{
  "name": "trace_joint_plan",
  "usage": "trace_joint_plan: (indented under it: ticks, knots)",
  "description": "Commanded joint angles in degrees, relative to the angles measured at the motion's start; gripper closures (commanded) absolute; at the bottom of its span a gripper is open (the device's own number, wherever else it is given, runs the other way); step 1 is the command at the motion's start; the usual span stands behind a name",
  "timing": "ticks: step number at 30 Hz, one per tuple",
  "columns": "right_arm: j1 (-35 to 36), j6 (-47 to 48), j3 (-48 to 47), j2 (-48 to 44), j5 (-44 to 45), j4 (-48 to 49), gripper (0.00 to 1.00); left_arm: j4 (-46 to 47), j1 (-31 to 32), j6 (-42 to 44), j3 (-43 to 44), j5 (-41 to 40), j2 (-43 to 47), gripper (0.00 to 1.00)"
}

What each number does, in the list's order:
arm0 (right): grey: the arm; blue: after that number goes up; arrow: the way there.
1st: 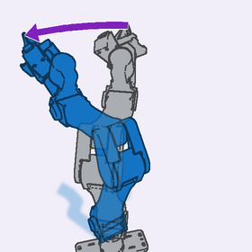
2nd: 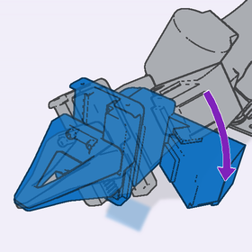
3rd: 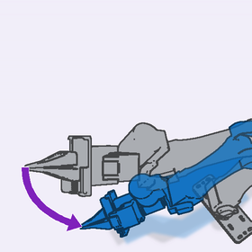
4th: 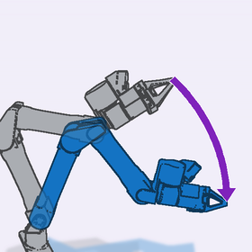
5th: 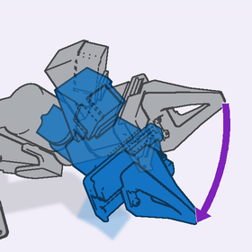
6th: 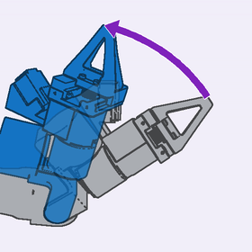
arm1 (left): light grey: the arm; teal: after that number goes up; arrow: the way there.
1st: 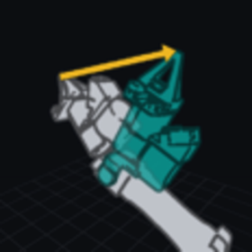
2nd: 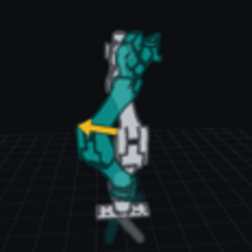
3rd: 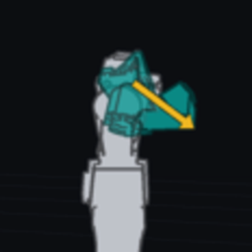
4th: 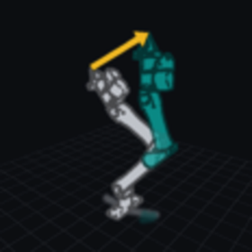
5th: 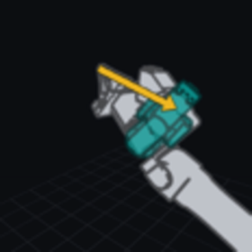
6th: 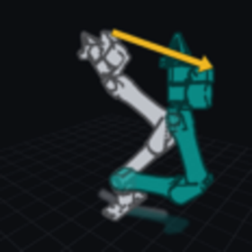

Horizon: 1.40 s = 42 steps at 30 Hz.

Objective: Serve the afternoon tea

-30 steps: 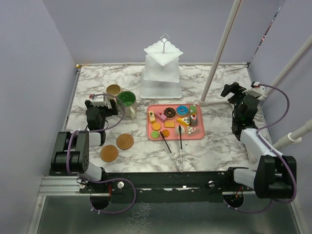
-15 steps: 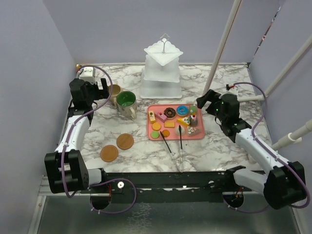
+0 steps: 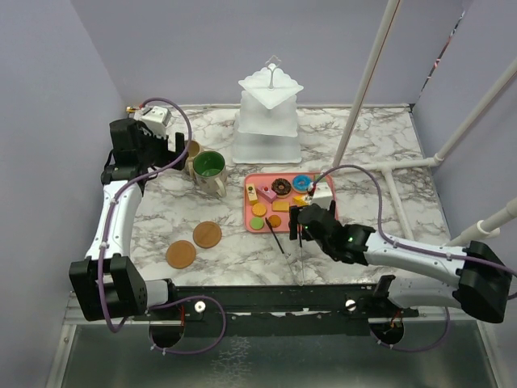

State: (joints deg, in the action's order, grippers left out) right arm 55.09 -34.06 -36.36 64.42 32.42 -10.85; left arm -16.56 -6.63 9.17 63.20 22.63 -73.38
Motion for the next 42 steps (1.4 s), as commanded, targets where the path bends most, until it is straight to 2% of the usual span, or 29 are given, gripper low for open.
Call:
trace_joint_plan:
  ticks: [1,9,14,21,23,27,29,33,38,42]
  knots:
    - [4.1,-4.7,-0.1,5.1,5.9,-5.2,0.18,-10.3,0.0,10.4,2.8,5.2,2.7,0.01]
    - [4.7,-2.8,3.6,7.2,0.2,2.3,0.36,-18.1,3.8,30.7,-1.8,8.0,14.0,0.01]
    - [5.7,-2.6,4.4,8.8,-0.9,4.4,0.47,-20.5,10.6,35.0,-3.8,5.5,18.6,0.01]
    - [5.9,-2.7,4.9,7.5,-0.2,3.9,0.82,-25.0,15.5,38.7,-2.2,9.1,17.9,0.01]
    - [5.9,-2.4,4.7,7.4,0.2,3.5,0.87,-27.3,16.8,42.5,-2.7,12.0,17.7,0.01]
    - [5.8,-1.4,4.0,8.5,0.3,3.1,0.89,-28.3,21.1,50.2,-5.9,16.0,18.2,0.01]
    - [5.9,-1.4,3.3,9.4,0.5,1.9,0.89,-28.3,24.1,51.6,-6.7,16.1,17.4,0.01]
    - [5.9,0.2,1.0,9.4,1.9,-1.7,0.96,-28.3,31.2,54.3,-7.7,15.9,16.1,0.01]
    - [5.9,4.9,-5.0,6.6,3.8,-8.1,0.99,-25.8,43.3,56.9,-8.0,12.3,14.1,0.01]
    - [5.9,8.2,-10.4,6.0,3.2,-13.2,0.99,-22.7,49.8,57.4,-6.0,9.7,10.8,0.01]
